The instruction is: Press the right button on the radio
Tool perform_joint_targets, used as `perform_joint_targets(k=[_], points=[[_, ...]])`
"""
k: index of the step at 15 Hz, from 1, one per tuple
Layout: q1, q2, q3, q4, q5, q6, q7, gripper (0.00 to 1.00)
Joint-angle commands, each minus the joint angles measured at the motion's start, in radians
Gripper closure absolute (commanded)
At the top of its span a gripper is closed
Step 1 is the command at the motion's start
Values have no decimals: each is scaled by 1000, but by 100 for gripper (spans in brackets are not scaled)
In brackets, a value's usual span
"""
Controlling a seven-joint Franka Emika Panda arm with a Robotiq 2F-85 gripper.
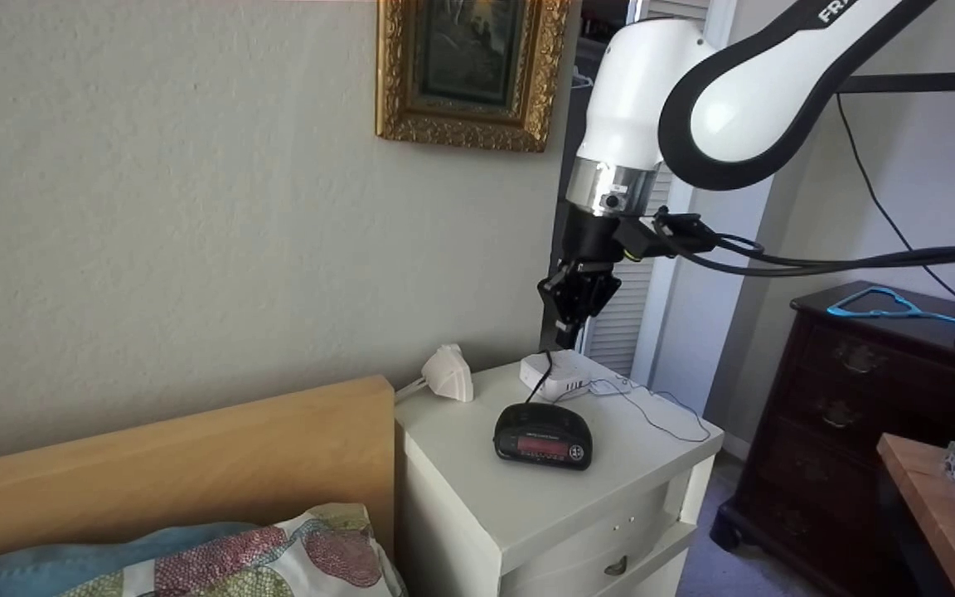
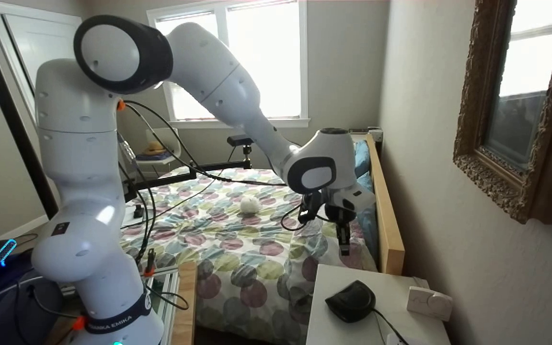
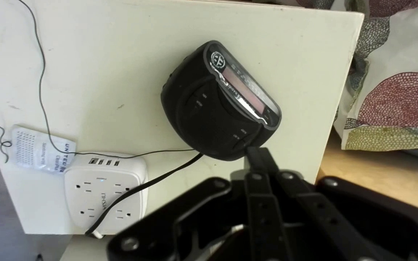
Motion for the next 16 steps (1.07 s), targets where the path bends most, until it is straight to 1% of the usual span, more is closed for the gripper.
perform_joint_targets(k=[1, 4, 9, 13, 16], points=[[9, -83, -7, -15, -85, -113, 84, 74], [-7, -125, 13, -5, -104, -197, 92, 74], [-24, -161, 45, 13, -81, -295, 85, 74], [-32, -173, 64, 18, -74, -326, 84, 74], [-36, -172, 72, 17, -66, -310, 91, 74]])
